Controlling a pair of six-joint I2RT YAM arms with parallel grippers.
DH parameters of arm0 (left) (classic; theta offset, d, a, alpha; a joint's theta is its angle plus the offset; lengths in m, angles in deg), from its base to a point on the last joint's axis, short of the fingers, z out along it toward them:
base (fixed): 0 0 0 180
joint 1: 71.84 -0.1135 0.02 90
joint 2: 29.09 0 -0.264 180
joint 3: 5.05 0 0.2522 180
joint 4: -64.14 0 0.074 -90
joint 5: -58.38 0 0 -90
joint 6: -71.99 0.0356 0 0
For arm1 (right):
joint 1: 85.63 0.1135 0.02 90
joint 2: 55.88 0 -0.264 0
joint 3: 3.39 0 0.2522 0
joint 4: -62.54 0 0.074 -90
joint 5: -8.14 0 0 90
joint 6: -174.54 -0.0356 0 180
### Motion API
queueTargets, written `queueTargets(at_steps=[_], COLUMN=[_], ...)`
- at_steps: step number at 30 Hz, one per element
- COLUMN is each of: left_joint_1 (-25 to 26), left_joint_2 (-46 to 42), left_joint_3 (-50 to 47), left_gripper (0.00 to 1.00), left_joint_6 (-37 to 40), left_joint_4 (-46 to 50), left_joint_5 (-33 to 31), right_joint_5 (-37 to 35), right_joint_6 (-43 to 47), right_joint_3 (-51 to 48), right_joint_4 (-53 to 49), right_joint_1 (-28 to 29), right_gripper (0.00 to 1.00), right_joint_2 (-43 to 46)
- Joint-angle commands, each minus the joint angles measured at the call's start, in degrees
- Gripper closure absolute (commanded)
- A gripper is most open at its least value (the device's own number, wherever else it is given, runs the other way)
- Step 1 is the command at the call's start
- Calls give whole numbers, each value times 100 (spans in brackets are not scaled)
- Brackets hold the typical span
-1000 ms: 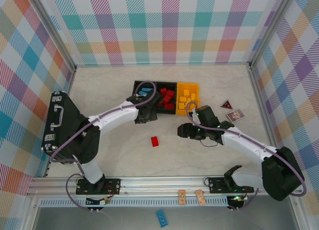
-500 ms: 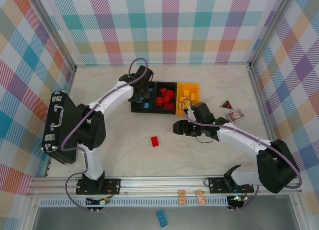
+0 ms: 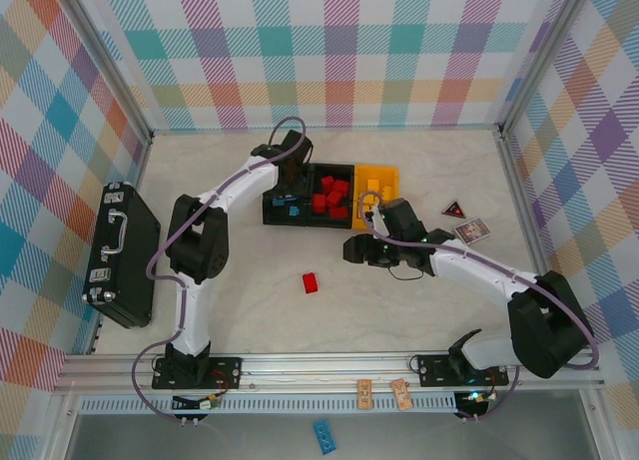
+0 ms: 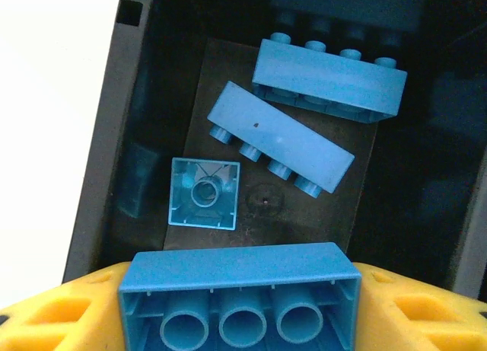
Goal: Sort the legos into containers by color
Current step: Place the lego on the lego.
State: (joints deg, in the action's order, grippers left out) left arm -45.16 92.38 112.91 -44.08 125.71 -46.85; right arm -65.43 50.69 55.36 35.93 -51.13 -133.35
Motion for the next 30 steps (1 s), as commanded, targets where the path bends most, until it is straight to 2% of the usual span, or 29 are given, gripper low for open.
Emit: queueTargets(at_steps=[1, 7, 12, 15, 23, 30], left_joint_1=[-53, -53, -54, -51, 0, 253], left_joint_2=[49, 128, 175, 127, -312, -1242], left_joint_3=[160, 144, 182, 188, 30, -911], left_gripper=[43, 42, 29, 26, 25, 26], left_joint_6=[24, 1, -41, -65, -134, -171], left_joint_4=[22, -42, -40, -53, -154, -410], left_joint_5=[79, 98, 177, 202, 422, 722], right_joint_5=[-42, -37, -33, -25, -8, -77], right_joint_6=[77, 186, 153, 146, 150, 243], right_joint_3=[328, 545, 485, 442, 445, 418], right_joint_4=[135, 50, 70, 71, 60, -211], right_joint_1=[46, 43, 41, 39, 40, 39], right_gripper=[40, 41, 41, 41, 40, 40], right_joint_2=[-86, -180, -165, -146, -97, -1])
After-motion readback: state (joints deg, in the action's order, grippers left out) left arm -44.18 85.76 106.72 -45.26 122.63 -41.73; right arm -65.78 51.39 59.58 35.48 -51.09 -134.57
